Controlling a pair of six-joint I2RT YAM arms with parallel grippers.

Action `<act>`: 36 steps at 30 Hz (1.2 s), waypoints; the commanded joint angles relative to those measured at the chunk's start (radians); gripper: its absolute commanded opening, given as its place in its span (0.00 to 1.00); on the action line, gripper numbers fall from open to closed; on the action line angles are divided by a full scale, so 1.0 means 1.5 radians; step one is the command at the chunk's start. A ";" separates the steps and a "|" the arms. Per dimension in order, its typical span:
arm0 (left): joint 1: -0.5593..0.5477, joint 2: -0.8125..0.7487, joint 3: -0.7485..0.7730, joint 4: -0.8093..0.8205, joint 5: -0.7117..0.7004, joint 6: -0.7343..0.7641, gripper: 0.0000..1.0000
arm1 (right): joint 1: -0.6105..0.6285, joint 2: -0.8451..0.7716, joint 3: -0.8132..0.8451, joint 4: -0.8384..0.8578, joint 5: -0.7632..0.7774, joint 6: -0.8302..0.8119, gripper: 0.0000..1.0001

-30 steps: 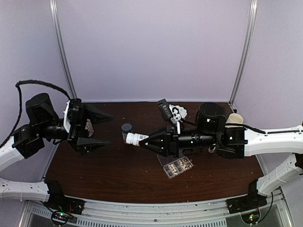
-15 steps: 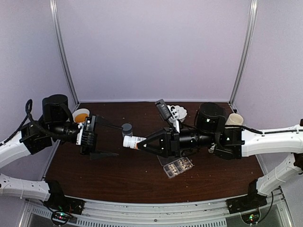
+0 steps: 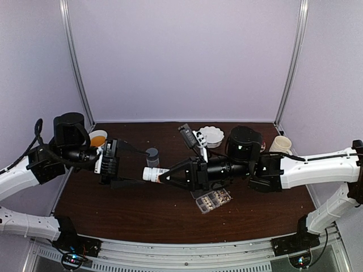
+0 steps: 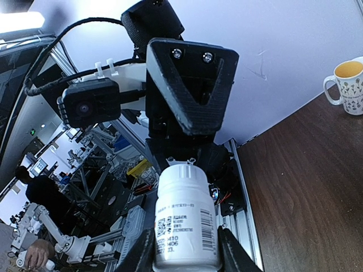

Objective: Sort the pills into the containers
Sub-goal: Unscrew the lid of the pill bottle from the pill bottle.

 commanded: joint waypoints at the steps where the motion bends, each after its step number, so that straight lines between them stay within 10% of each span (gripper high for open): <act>1: -0.004 0.007 0.022 0.029 -0.001 0.007 0.66 | -0.002 0.011 0.024 0.037 -0.015 0.013 0.09; 21: -0.004 0.027 0.046 0.027 0.013 -0.057 0.14 | -0.005 0.016 0.035 0.009 -0.006 -0.017 0.08; 36: -0.004 0.073 0.161 0.046 -0.054 -0.591 0.00 | 0.000 -0.042 0.060 -0.111 0.153 -0.378 0.05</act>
